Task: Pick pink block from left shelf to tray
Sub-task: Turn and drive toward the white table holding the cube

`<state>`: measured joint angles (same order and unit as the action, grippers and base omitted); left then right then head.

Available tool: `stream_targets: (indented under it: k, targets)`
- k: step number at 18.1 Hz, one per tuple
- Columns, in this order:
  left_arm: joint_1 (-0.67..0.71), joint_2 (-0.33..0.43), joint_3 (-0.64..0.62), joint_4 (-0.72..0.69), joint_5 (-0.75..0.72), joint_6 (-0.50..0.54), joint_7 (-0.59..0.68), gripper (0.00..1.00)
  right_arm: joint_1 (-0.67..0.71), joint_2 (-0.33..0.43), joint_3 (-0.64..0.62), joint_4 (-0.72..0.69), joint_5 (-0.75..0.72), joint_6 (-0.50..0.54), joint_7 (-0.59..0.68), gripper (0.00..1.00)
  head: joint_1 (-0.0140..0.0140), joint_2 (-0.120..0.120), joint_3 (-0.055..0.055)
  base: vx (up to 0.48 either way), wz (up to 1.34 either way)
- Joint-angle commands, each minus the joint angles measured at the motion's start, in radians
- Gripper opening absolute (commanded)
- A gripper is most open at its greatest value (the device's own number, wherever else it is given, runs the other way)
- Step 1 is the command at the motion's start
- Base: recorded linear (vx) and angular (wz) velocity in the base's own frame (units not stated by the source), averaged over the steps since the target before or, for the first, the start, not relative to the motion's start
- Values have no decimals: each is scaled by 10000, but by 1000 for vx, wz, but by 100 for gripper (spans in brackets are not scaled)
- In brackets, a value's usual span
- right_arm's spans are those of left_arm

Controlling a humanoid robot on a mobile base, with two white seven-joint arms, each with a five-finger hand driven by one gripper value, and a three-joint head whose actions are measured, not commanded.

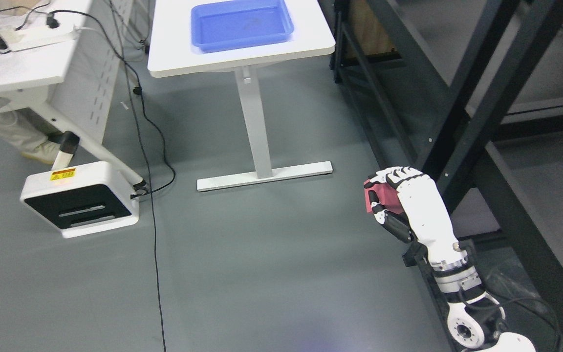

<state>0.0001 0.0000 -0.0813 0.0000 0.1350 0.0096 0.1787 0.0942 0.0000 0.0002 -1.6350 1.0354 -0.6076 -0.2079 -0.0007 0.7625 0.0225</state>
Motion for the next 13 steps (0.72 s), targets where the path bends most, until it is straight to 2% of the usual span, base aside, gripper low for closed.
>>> stream_targets:
  k: [1, 7, 13]
  targets:
    - [-292, 175, 0, -175, 0, -4, 7, 100, -6, -175, -170, -2, -228, -14, 8, 4, 0, 0, 0, -80, 558]
    - [-292, 175, 0, -175, 0, -4, 7, 100, -67, -175, -140, -2, -628, -45, 8, 4, 0, 2, 0, -57, 388]
    - [-292, 175, 0, -175, 0, -4, 7, 100, -67, -175, -140, -2, -628, -45, 8, 4, 0, 2, 0, 8, 31]
